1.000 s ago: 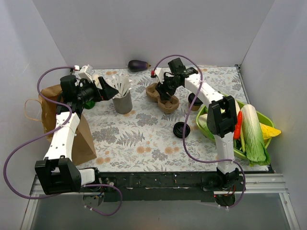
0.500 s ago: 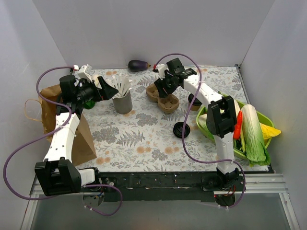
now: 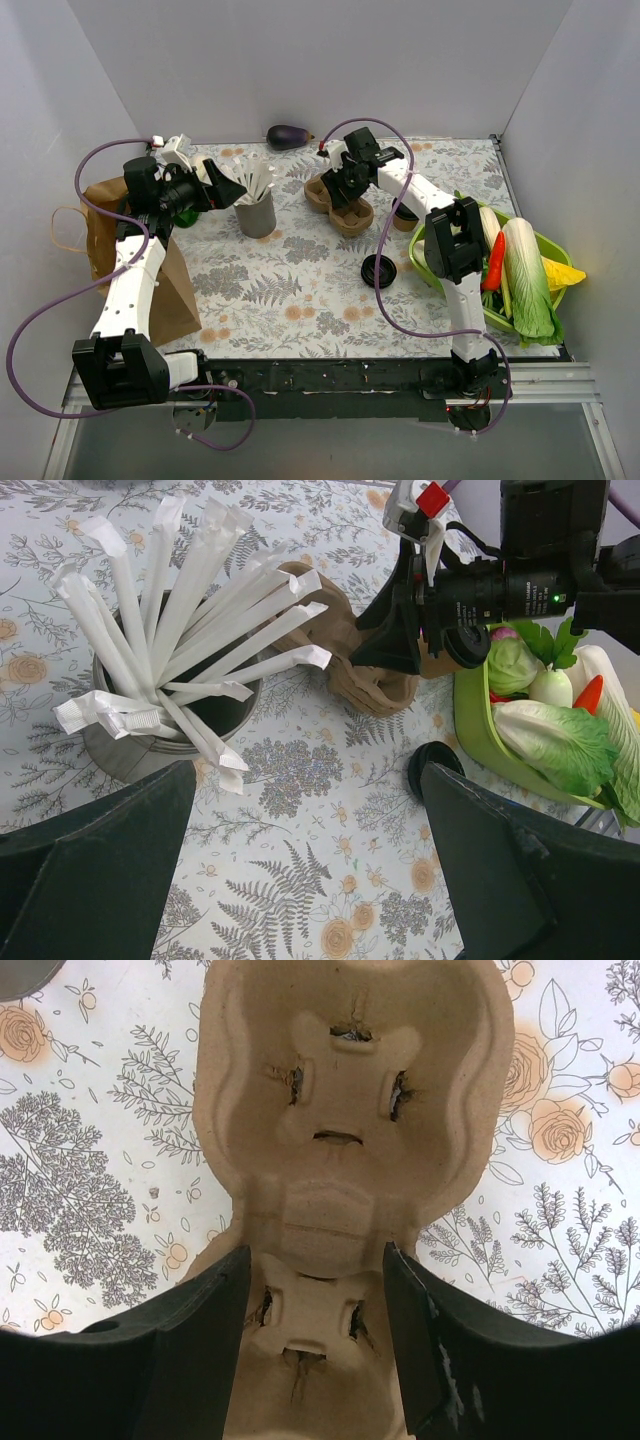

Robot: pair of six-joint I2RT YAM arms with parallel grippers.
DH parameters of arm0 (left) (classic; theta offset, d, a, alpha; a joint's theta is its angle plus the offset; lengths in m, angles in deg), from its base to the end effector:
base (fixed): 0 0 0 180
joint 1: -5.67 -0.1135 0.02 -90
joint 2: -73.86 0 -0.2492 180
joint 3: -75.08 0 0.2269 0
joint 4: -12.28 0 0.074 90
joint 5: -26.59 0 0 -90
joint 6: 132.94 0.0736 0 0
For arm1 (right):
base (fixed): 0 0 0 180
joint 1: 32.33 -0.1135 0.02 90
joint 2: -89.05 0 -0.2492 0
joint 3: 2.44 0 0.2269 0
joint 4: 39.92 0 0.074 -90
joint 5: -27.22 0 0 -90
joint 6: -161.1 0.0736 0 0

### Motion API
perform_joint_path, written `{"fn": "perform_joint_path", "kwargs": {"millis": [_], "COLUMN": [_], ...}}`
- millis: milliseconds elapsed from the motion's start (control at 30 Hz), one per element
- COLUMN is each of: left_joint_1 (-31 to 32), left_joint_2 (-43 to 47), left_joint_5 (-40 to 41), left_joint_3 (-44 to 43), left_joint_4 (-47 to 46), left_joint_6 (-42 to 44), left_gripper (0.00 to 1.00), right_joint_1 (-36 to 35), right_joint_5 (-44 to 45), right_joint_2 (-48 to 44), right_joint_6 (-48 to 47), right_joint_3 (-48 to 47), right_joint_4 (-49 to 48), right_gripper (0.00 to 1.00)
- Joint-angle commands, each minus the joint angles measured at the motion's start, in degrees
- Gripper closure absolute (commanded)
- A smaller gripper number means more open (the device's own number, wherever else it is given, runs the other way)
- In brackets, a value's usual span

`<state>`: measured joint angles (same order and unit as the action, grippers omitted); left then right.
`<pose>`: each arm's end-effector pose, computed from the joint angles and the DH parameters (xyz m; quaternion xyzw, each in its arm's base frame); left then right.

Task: Pack the takeout coffee

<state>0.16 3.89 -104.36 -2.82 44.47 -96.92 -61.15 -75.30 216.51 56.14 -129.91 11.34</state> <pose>0.2809 -0.0214 0.3257 -0.2256 0.7774 -0.4766 0.3430 0.4214 0.2501 0.1976 -0.3832 0.8566 0.1419 0.3150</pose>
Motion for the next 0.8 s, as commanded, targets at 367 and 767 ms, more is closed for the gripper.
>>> {"fn": "perform_joint_path", "kwargs": {"millis": [367, 767], "left_joint_1": [-0.6, -0.9], "left_joint_2": [0.9, 0.3], "left_joint_5": [0.1, -0.1], "left_joint_3": [0.1, 0.1], "left_joint_4": [-0.6, -1.0], "left_joint_6": [0.1, -0.3], "left_gripper": [0.02, 0.02], "right_joint_1": [-0.2, -0.2], "right_joint_5": [-0.8, -0.5], "right_joint_2": [1.3, 1.5], "right_joint_6": [0.2, 0.8], "right_joint_3": [-3.7, -3.2], "right_joint_4": [-1.0, -0.9], "right_gripper": [0.51, 0.54]}}
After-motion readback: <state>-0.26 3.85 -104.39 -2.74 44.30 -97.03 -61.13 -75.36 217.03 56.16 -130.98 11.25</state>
